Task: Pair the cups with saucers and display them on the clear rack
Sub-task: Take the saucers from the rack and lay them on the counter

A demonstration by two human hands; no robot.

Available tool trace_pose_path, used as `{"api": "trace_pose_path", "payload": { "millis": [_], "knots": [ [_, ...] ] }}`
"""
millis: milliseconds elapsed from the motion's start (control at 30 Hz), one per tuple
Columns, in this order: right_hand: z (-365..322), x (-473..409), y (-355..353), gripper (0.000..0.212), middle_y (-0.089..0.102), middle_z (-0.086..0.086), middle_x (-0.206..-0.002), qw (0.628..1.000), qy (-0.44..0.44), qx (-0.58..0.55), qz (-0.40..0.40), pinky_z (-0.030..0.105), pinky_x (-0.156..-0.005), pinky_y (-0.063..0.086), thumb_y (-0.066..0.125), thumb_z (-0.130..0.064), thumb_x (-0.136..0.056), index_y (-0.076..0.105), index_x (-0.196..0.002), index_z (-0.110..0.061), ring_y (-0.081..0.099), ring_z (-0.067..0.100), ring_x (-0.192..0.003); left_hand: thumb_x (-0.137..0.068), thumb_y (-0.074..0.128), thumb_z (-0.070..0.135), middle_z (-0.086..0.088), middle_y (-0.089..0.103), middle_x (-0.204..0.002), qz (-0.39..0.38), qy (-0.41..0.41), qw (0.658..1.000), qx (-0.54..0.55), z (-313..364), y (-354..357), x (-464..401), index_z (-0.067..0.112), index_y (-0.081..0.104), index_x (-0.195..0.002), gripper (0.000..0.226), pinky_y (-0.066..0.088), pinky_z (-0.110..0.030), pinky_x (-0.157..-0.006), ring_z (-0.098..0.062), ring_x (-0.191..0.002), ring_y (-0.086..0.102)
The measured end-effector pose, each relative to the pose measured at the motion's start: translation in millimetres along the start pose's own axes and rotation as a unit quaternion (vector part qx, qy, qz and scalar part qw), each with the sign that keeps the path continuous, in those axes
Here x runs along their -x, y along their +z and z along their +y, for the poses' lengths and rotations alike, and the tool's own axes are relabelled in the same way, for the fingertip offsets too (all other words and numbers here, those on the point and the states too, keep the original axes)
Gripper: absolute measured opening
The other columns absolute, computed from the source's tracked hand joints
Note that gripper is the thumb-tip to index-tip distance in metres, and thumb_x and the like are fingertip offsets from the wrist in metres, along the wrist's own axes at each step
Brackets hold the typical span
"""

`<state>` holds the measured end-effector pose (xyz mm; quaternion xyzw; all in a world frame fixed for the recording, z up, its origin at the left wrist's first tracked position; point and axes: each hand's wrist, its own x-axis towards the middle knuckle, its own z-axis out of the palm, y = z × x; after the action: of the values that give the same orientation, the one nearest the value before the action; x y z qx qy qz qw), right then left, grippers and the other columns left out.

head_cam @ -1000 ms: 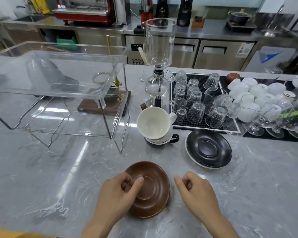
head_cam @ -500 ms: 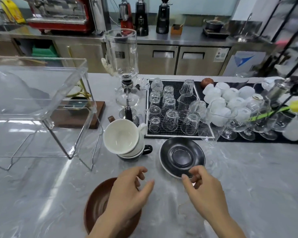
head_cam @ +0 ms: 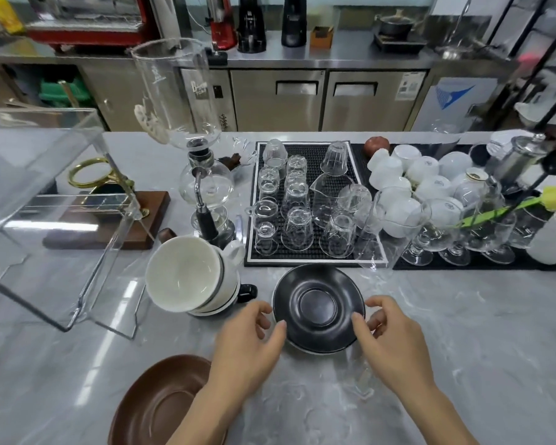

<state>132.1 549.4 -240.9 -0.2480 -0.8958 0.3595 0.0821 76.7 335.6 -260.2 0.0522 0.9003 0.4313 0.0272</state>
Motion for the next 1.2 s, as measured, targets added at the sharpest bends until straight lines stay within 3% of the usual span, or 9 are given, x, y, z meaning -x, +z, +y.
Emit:
{"api": "trace_pose_path", "payload": {
  "millis": [200,400,633,867,967,1200],
  "knots": [
    [3,-17,5,0.017,0.063,-0.008,-0.063,1.0,0.014,0.01,-0.014,0.036,-0.062,0.051,0.065,-0.042,-0.083,0.055,-0.094,-0.034,0.062,0.009,-0.064,-0.083,0.071,0.039,0.005,0.058,-0.057,0.012,-0.022,0.999,-0.021,2,10,-9,0.027,0.057,-0.076,0.02,0.051,-0.034,-0.061,-0.008,-0.057,0.056],
    [5,-25,10,0.021,0.059,-0.006,-0.06,1.0,0.028,0.008,-0.01,0.039,-0.06,0.051,0.066,-0.041,-0.083,0.051,-0.076,-0.028,0.059,0.013,-0.062,-0.083,0.07,0.043,0.007,0.05,-0.048,0.008,-0.038,0.999,-0.034,2,16,-13,0.024,0.049,-0.065,0.034,0.043,-0.031,-0.056,-0.008,-0.051,0.05],
    [6,-28,14,0.023,0.058,0.003,-0.058,0.999,0.033,-0.011,-0.02,0.037,-0.056,0.047,0.065,-0.027,-0.087,0.05,-0.072,-0.017,0.056,0.021,-0.057,-0.085,0.073,0.029,0.006,0.05,-0.049,0.008,-0.053,0.999,0.004,5,19,-16,0.017,0.052,-0.065,0.031,0.037,-0.024,-0.053,-0.007,-0.052,0.048],
    [4,-25,8,0.024,0.058,0.009,-0.059,0.997,0.04,-0.072,0.006,0.03,-0.053,0.041,0.069,-0.019,-0.084,0.052,-0.07,-0.012,0.047,0.017,-0.051,-0.084,0.074,0.014,-0.002,0.049,-0.052,0.044,-0.049,0.992,0.11,14,15,-9,0.009,0.055,-0.065,0.028,0.037,-0.023,-0.052,-0.006,-0.05,0.04],
    [3,-19,5,0.024,0.058,0.011,-0.058,0.996,0.036,-0.081,0.007,0.029,-0.052,0.04,0.07,-0.018,-0.083,0.053,-0.069,-0.01,0.045,0.016,-0.05,-0.083,0.074,0.009,0.003,0.046,-0.054,0.059,-0.049,0.987,0.143,18,12,-3,0.005,0.055,-0.065,0.027,0.036,-0.019,-0.052,-0.006,-0.052,0.037],
    [3,9,-1,0.025,0.059,0.014,-0.057,0.996,0.023,-0.087,0.014,0.02,-0.048,0.039,0.073,-0.017,-0.081,0.053,-0.068,-0.011,0.044,0.01,-0.045,-0.082,0.076,0.01,0.005,0.048,-0.053,0.057,-0.045,0.987,0.144,13,0,21,0.004,0.056,-0.064,0.028,0.036,-0.017,-0.051,-0.004,-0.049,0.038]
  ]
}}
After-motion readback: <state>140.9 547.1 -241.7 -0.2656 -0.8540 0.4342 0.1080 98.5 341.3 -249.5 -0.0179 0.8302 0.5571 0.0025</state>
